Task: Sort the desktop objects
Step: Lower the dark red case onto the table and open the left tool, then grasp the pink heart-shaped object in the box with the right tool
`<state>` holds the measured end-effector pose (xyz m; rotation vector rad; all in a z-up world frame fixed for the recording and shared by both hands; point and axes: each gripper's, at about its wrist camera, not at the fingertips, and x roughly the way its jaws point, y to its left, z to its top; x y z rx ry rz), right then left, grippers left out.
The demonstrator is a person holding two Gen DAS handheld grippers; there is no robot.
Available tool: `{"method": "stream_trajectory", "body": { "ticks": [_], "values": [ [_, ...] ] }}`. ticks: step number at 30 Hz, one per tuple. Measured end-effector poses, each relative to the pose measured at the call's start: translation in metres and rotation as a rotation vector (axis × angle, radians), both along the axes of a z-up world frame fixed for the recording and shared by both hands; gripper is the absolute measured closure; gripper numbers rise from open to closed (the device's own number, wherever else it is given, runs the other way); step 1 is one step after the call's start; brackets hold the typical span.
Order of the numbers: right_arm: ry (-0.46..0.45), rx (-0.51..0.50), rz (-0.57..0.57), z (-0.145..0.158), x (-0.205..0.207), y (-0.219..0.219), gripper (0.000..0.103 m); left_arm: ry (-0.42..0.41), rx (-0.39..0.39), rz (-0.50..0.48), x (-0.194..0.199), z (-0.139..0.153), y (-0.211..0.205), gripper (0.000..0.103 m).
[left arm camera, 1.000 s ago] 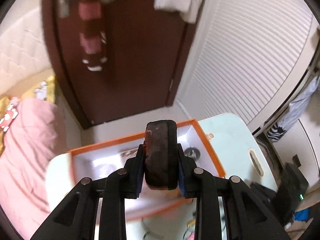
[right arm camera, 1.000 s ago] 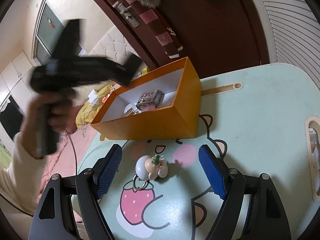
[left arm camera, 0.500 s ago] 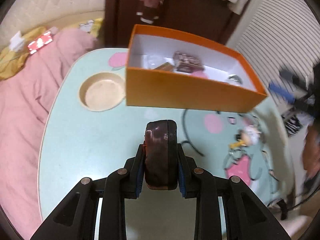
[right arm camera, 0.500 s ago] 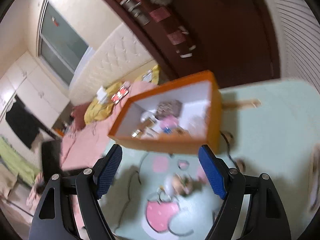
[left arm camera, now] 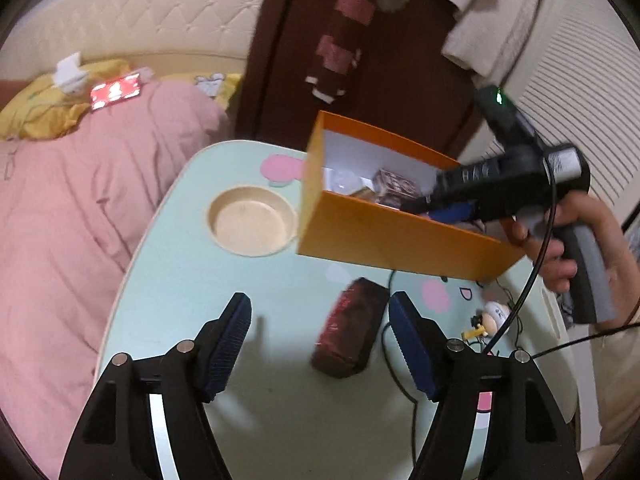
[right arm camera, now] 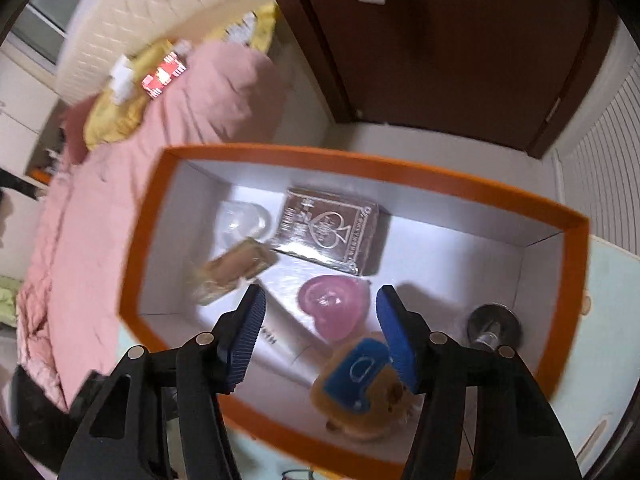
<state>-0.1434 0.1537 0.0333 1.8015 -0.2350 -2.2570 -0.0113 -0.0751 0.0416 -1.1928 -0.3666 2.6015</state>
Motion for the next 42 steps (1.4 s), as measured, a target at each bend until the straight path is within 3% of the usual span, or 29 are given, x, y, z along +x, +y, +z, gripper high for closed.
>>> {"method": "stream_trajectory", "body": {
  "ticks": [3, 6, 7, 11, 13, 15, 20, 24, 26, 28, 30, 32, 35, 38, 42],
  "values": [
    [-0.007, 0.051, 0.031, -0.004, -0.001, -0.008, 0.066, -0.002, 0.001, 0.017, -0.006, 0.0, -0.006, 0.032],
    [0.004, 0.07, 0.053, -0.001, 0.0, -0.011, 0.067, 0.009, -0.001, 0.016, -0.007, 0.002, -0.005, 0.032],
    [0.008, 0.06, 0.047, 0.001, 0.0, -0.009, 0.068, 0.014, -0.001, 0.012, -0.006, 0.005, -0.004, 0.032],
    [0.098, -0.065, 0.017, 0.024, 0.012, 0.009, 0.093, 0.042, -0.027, -0.024, -0.004, 0.021, 0.001, 0.032],
    [0.179, -0.11, 0.013, 0.047, 0.028, 0.022, 0.093, 0.069, -0.043, -0.042, -0.012, 0.033, 0.005, 0.032],
    [0.2, -0.106, 0.015, 0.057, 0.039, 0.034, 0.093, 0.093, -0.057, -0.053, -0.023, 0.043, 0.013, 0.032],
    [0.105, -0.043, 0.056, 0.037, 0.025, 0.025, 0.077, 0.135, -0.014, -0.066, -0.033, 0.059, 0.032, 0.032],
    [0.007, 0.05, 0.105, 0.003, -0.001, -0.009, 0.075, 0.121, 0.006, -0.065, -0.028, 0.057, 0.037, 0.032],
    [-0.013, 0.09, 0.118, -0.012, -0.003, -0.018, 0.057, 0.104, -0.006, -0.059, -0.027, 0.054, 0.035, 0.032],
    [0.0, 0.109, 0.134, -0.016, 0.002, -0.022, 0.049, 0.087, -0.013, -0.048, -0.028, 0.05, 0.03, 0.032],
    [0.03, 0.136, 0.157, -0.017, 0.01, -0.025, 0.05, 0.074, -0.016, -0.039, -0.029, 0.047, 0.025, 0.032],
    [0.05, 0.172, 0.169, -0.016, 0.016, -0.026, 0.063, 0.071, -0.014, -0.031, -0.03, 0.046, 0.024, 0.032],
    [0.058, 0.165, 0.17, -0.015, 0.018, -0.022, 0.063, 0.075, -0.004, -0.026, -0.032, 0.048, 0.023, 0.032],
    [0.067, 0.106, 0.144, -0.011, 0.017, -0.009, 0.064, 0.077, -0.007, -0.039, -0.035, 0.051, 0.028, 0.032],
    [0.188, -0.071, 0.079, 0.02, 0.041, 0.021, 0.064, 0.041, -0.079, -0.103, -0.054, 0.058, 0.049, 0.032]
  ]
}}
